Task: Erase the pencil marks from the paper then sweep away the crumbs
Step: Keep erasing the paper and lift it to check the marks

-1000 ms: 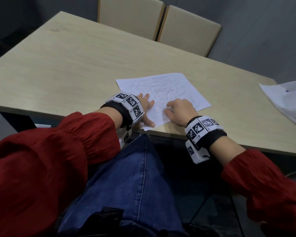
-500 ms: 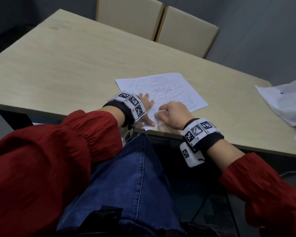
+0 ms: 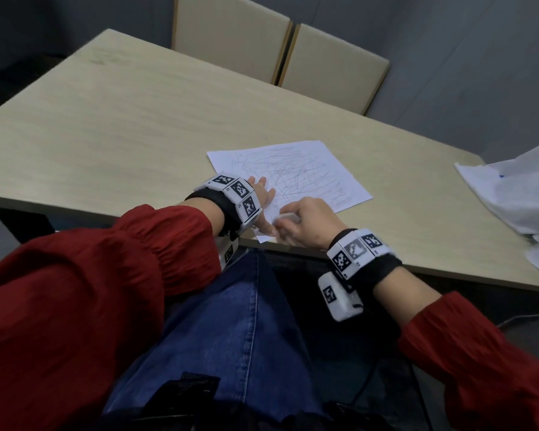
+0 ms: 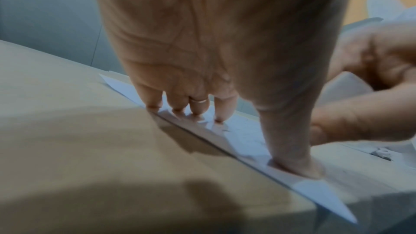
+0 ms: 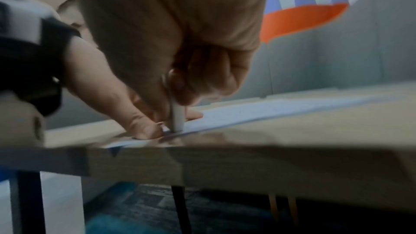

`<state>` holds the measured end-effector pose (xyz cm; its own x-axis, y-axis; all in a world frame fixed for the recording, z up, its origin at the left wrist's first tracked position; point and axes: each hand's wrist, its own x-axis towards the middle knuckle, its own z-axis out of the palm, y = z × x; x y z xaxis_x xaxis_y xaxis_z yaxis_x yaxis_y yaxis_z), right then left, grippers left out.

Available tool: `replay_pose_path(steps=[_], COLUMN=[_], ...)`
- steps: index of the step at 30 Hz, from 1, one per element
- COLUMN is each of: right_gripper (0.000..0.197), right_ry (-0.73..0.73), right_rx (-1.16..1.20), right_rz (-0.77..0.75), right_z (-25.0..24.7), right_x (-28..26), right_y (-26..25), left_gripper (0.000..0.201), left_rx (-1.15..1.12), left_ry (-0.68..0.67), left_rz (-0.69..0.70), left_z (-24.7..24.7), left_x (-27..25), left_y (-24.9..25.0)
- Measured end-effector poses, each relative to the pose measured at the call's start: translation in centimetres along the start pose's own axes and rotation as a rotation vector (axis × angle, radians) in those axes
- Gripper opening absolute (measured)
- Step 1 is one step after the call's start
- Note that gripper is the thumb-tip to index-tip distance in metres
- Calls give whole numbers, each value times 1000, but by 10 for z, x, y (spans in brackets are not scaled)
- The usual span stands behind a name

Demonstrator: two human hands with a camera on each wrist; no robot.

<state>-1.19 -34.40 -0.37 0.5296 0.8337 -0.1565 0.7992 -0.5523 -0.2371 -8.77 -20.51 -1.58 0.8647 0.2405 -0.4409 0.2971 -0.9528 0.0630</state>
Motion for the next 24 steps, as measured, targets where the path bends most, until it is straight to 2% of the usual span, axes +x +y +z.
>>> replay_pose_path(steps=[2, 6, 10, 15, 17, 20, 22, 24], right_gripper=[19, 20, 21, 25, 24, 20, 21, 24], right_ry=[2, 97, 24, 85, 84, 1, 14, 48], right_rx=[-9, -80, -54, -192, -201, -125, -112, -172], right_rz=[-9, 149, 13, 191, 136, -31, -3, 93], right_z=[1, -11, 3, -22, -21, -4, -4, -16], right_x=[-1, 5, -2, 4, 5, 1, 1, 5], right_y=[5, 32, 12, 47, 39, 8, 10, 31], left_gripper=[106, 107, 107, 107, 107, 108, 108, 107], left_rx=[-12, -27, -14, -13, -10, -13, -10, -8], left_ry=[3, -12, -9, -32, -41, -39, -38, -43], left_rz=[3, 4, 5, 15, 8, -5, -5, -2], left_z=[1, 1, 1, -3, -5, -4, -4, -5], left_x=[1, 3, 3, 0, 1, 2, 1, -1], left_y=[-1, -2, -3, -4, -3, -3, -3, -3])
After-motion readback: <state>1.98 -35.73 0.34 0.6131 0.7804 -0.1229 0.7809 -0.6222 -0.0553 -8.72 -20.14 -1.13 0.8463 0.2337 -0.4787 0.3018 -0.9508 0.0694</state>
